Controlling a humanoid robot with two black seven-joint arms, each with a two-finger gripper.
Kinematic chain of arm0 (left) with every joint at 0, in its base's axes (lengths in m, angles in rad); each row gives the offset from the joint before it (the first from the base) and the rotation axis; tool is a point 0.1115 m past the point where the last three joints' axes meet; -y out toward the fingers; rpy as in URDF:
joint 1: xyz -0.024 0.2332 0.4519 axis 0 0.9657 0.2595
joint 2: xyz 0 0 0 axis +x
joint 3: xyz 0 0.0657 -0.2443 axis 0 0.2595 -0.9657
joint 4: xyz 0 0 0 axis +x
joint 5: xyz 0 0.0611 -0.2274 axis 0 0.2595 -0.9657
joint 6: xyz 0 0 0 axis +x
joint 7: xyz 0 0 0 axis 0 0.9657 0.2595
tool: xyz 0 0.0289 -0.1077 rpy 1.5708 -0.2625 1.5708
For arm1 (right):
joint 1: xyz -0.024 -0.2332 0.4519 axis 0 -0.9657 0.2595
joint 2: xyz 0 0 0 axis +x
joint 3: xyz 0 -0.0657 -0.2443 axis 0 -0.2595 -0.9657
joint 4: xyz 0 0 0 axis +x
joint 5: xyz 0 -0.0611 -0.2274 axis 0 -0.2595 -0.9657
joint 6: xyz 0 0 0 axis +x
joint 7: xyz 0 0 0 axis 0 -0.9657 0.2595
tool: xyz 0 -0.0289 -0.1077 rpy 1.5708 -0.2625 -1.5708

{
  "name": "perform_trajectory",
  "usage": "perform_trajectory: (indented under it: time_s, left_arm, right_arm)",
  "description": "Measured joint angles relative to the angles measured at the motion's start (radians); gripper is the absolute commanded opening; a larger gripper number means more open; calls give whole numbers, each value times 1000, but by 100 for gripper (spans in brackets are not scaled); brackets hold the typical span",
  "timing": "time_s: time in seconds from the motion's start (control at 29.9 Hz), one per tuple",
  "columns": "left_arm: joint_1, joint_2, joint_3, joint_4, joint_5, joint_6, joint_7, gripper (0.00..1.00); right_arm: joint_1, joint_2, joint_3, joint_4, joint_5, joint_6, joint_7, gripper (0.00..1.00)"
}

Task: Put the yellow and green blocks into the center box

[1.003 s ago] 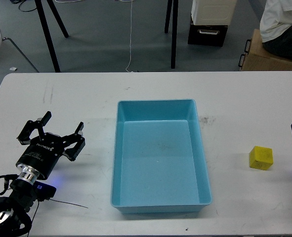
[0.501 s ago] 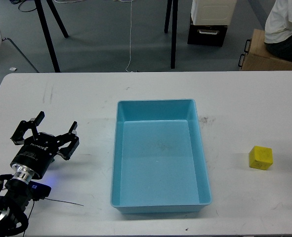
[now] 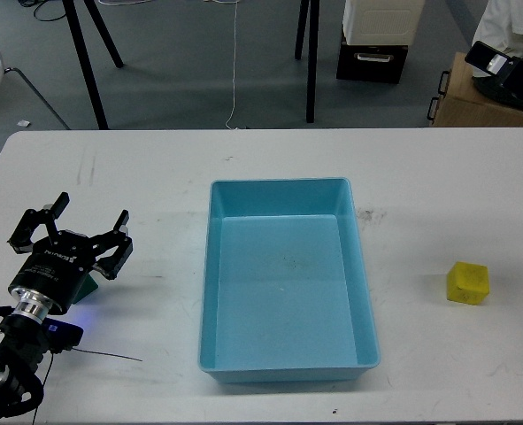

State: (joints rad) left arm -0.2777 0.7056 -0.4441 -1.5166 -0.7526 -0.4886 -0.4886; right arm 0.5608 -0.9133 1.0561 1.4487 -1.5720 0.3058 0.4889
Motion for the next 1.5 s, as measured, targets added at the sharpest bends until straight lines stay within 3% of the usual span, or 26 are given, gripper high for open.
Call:
perform_trajectory:
  time_s: [0.27,0.47,1.07,1.5]
  left_arm:
    - [-1,-2,-1,4,1,0,0,100]
    - [-2,-5,-1,12,1,0,0,100]
    - [-4,-5,-1,12,3,0,0,100]
    - [-4,-6,1,12,3,0,0,100]
  right_arm:
    - [447,-92,-595,-28,-292,6,0,96]
    - [595,-93,-886,-24,-383,6,0,94]
    - [571,-75,-1133,-25,-527,3,0,94]
    - [499,-24,-1160,-74,-601,2,0,94]
